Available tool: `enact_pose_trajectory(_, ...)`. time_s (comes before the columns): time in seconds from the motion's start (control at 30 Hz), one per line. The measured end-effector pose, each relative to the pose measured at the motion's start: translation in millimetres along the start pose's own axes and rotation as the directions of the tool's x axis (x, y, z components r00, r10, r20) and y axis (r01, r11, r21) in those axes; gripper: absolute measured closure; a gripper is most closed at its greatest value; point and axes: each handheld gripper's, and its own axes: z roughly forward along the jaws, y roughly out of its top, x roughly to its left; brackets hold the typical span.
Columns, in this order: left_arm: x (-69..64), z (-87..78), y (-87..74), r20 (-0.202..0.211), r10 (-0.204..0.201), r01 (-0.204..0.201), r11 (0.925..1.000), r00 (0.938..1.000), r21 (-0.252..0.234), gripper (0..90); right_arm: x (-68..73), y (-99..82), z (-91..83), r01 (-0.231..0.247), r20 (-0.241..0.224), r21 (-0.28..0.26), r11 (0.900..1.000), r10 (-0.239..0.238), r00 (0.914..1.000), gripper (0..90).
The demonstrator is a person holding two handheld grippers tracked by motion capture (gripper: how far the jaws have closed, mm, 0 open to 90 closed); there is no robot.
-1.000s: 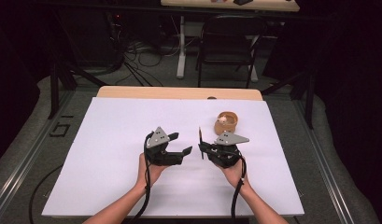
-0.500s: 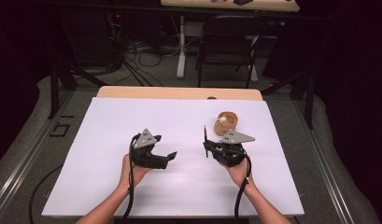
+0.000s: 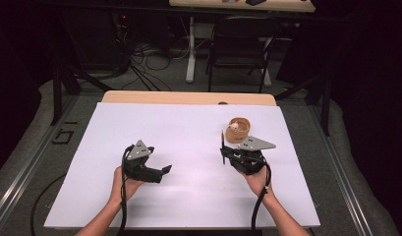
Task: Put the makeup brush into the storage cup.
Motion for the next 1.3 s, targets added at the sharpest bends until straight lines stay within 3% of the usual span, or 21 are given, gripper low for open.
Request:
enact_pose_trajectory(0.23,0.5,-0.9,-9.3,0.024,0.006,-0.007,0.9992,0.9997,0.039,2.5,-4.1,-0.4,-7.8,0.011,0.022,0.001,0.9999,-0.011,0.9997,84.3)
enact_pose_trajectory(0.47,3.1,-0.6,-15.0,0.014,0.011,-0.012,0.9977,0.9998,0.066,1.5,-8.8,0.7,-16.4,0.015,0.045,0.002,0.9999,-0.015,0.9989,84.3)
enact_pose_trajectory(1.3,3.9,-7.4,-14.1,-0.006,0.051,-0.051,0.9976,0.9987,0.047,0.0,-34.5,23.6,-36.3,0.0,0.113,-0.011,0.9999,0.001,0.9936,84.3)
